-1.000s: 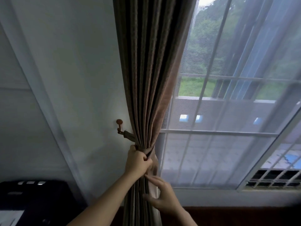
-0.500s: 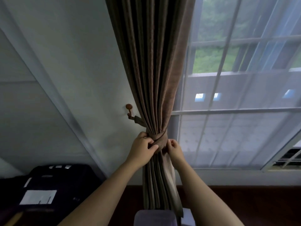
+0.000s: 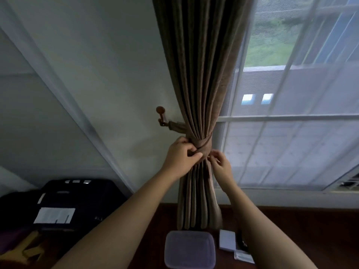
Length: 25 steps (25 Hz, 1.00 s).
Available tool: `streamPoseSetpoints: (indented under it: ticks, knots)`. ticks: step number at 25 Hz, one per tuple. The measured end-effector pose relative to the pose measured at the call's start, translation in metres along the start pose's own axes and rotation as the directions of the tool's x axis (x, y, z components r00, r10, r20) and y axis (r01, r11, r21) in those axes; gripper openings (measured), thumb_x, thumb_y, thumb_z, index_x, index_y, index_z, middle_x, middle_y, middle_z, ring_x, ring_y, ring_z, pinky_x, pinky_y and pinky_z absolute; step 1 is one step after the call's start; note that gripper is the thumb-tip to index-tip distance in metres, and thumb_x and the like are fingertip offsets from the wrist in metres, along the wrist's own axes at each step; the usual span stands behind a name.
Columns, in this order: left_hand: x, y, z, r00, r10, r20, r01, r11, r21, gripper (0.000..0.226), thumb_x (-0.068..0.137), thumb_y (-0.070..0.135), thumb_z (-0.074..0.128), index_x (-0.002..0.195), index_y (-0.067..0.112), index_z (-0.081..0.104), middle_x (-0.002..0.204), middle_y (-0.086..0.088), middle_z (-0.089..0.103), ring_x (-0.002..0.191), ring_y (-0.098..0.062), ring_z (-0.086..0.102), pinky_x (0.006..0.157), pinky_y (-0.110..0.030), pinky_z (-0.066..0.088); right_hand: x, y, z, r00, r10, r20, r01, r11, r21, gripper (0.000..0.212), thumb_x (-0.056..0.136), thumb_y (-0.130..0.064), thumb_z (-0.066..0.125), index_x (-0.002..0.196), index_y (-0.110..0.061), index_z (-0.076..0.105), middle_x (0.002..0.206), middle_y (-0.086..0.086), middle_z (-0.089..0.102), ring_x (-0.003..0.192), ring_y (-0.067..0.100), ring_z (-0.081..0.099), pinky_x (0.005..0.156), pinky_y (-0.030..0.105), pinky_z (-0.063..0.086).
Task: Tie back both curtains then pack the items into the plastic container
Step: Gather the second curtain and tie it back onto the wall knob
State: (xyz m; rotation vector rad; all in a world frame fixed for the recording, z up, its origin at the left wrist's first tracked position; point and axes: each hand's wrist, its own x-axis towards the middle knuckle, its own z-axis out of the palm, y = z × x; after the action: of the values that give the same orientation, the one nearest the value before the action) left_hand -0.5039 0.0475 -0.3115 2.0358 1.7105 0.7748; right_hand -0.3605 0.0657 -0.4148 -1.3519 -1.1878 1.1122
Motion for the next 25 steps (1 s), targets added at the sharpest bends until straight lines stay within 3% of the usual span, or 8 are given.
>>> streamPoseSetpoints:
  ticks: [2,4,6,10,12,14,18,25]
  knots:
    - [0.002,0.000,-0.002,1.000,0.006,0.019,-0.006,1.000,0.002,0.021,0.080,0.024,0.070,0.086,0.003,0.068,0.107,-0.008,0.060,0.096,-0.019,0.058,0.077,-0.016,0.034,-0.025,0.009,-0.009,0.987,0.001,0.161,0.011,0.997,-0.072,0.015,0.088,-0.014,0.063,0.100,-0.022,0.063,0.105,-0.003,0.066,0.100,0.006,0.061,0.084,0.019,0.050]
    - [0.005,0.000,-0.005,1.000,0.006,0.017,-0.006,1.000,0.006,0.020,0.081,0.023,0.069,0.084,0.004,0.067,0.105,-0.008,0.061,0.094,-0.020,0.058,0.075,-0.017,0.034,-0.023,0.013,-0.011,0.966,-0.085,0.246,0.166,0.929,-0.330,0.040,0.082,-0.036,0.068,0.116,-0.019,0.059,0.125,-0.002,0.059,0.115,0.007,0.053,0.096,0.026,0.045]
    - [0.007,0.002,-0.006,1.000,0.006,0.007,-0.007,1.000,0.017,0.020,0.082,0.023,0.068,0.085,0.004,0.065,0.103,-0.008,0.062,0.091,-0.019,0.058,0.073,-0.018,0.034,-0.005,0.009,-0.004,0.951,-0.146,0.271,0.257,0.860,-0.441,0.059,0.079,-0.050,0.061,0.126,-0.018,0.053,0.130,0.000,0.057,0.122,0.012,0.050,0.099,0.034,0.045]
    - [0.008,0.008,-0.001,0.998,-0.035,-0.050,0.036,0.999,0.020,0.021,0.083,0.025,0.067,0.086,0.005,0.066,0.098,-0.007,0.062,0.084,-0.017,0.057,0.073,-0.021,0.039,0.004,-0.010,0.019,0.959,0.011,0.282,0.090,0.935,-0.342,0.070,0.072,-0.030,0.078,0.122,-0.009,0.035,0.095,-0.013,0.054,0.087,0.005,0.056,0.071,0.022,0.046]
    - [0.008,0.010,0.001,0.996,-0.036,-0.079,0.038,0.999,0.029,0.019,0.083,0.025,0.067,0.083,0.006,0.065,0.093,-0.004,0.061,0.079,-0.015,0.055,0.072,-0.021,0.039,0.009,-0.012,0.027,0.948,0.007,0.318,0.099,0.943,-0.318,0.085,0.060,-0.033,0.084,0.125,-0.010,0.035,0.104,-0.010,0.050,0.096,0.007,0.053,0.078,0.021,0.046]
    - [0.007,0.005,-0.003,0.996,-0.029,-0.089,0.032,0.999,0.030,0.019,0.084,0.025,0.066,0.082,0.006,0.064,0.089,-0.002,0.058,0.079,-0.014,0.054,0.073,-0.021,0.039,0.013,-0.011,0.030,0.937,-0.001,0.349,0.121,0.939,-0.321,0.082,0.063,-0.031,0.082,0.128,-0.012,0.037,0.113,-0.002,0.053,0.102,0.012,0.054,0.084,0.027,0.048]
    - [0.008,-0.012,-0.016,0.999,-0.001,0.040,0.000,1.000,0.013,0.018,0.088,0.023,0.062,0.086,0.005,0.059,0.090,-0.008,0.061,0.085,-0.018,0.058,0.072,-0.023,0.039,0.007,-0.003,0.031,0.982,-0.027,0.185,0.094,0.926,-0.365,0.058,0.073,-0.020,0.072,0.121,-0.015,0.039,0.101,0.003,0.062,0.093,0.023,0.063,0.072,0.033,0.051]
    - [0.004,-0.023,-0.023,0.990,0.042,0.135,-0.033,0.997,-0.066,0.013,0.093,0.022,0.054,0.099,0.010,0.057,0.090,-0.003,0.062,0.083,-0.017,0.059,0.069,-0.023,0.042,-0.010,-0.006,0.051,0.997,-0.045,0.058,0.062,0.939,-0.338,0.083,0.062,-0.044,0.079,0.130,-0.022,0.036,0.117,-0.004,0.059,0.103,0.018,0.060,0.079,0.034,0.049]
